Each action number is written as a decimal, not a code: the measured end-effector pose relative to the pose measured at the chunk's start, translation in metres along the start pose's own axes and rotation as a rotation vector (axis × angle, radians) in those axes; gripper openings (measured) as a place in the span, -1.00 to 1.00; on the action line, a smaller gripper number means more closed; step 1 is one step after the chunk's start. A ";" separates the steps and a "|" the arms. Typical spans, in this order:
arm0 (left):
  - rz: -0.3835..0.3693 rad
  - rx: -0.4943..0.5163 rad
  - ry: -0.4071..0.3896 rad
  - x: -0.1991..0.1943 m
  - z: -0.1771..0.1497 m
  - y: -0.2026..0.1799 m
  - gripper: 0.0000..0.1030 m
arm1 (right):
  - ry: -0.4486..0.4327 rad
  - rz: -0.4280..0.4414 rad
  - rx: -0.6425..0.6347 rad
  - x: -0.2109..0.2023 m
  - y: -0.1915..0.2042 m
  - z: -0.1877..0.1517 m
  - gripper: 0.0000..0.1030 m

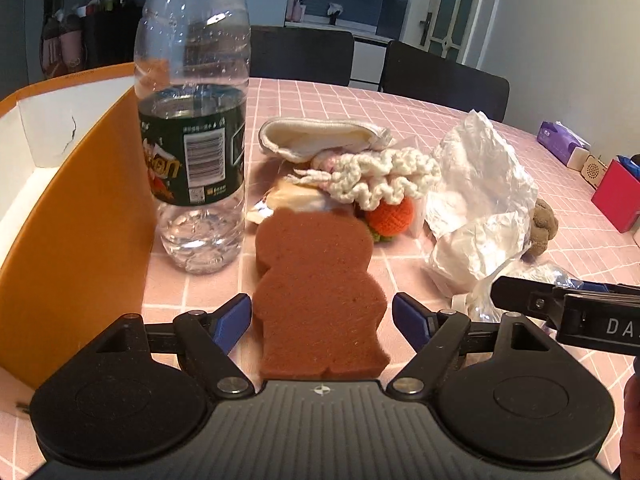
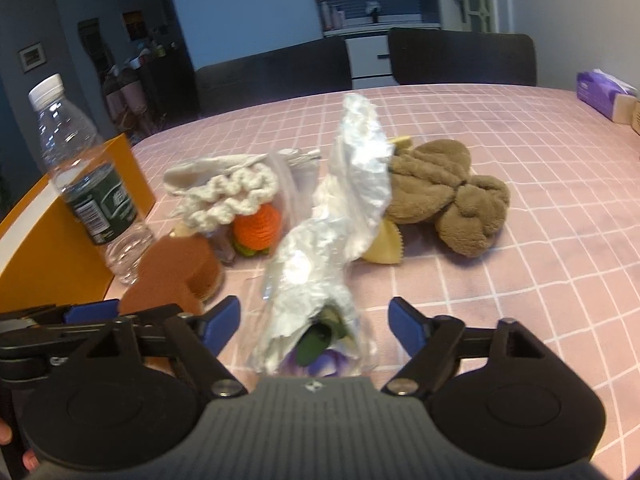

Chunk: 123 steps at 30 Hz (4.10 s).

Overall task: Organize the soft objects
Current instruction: 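Grasp the brown bear sponge with the left tool while the right tool grasps the wrapped flower, then carry the sponge and wrapped flower over the orange box and release both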

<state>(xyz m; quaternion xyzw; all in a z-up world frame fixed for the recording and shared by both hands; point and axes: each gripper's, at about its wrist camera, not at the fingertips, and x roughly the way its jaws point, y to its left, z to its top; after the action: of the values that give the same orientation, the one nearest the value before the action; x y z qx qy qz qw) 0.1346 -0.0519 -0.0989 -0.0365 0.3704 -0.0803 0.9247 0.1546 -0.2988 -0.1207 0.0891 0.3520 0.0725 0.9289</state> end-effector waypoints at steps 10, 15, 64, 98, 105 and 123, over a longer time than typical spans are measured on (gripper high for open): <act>0.048 0.075 0.043 0.022 -0.002 -0.011 0.80 | 0.037 0.041 0.023 0.014 0.001 -0.002 0.40; 0.035 0.053 0.029 0.020 -0.004 -0.006 0.68 | 0.045 0.048 0.011 0.015 0.005 -0.004 0.10; 0.202 0.173 -0.286 -0.202 0.057 0.089 0.59 | -0.234 0.396 -0.463 -0.132 0.225 0.045 -0.21; 0.219 0.606 0.190 -0.021 0.099 0.180 0.61 | 0.162 0.084 -0.879 0.129 0.376 0.122 -0.20; 0.217 0.615 0.184 -0.015 0.104 0.179 0.62 | 0.193 0.054 -0.881 0.151 0.383 0.122 -0.17; 0.196 0.569 0.156 -0.020 0.107 0.181 0.85 | 0.188 0.057 -0.876 0.156 0.385 0.125 0.27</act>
<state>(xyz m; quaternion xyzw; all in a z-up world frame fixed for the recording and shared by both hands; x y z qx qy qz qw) 0.2160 0.1306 -0.0309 0.2657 0.4048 -0.0939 0.8699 0.3259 0.0924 -0.0452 -0.3100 0.3686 0.2482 0.8405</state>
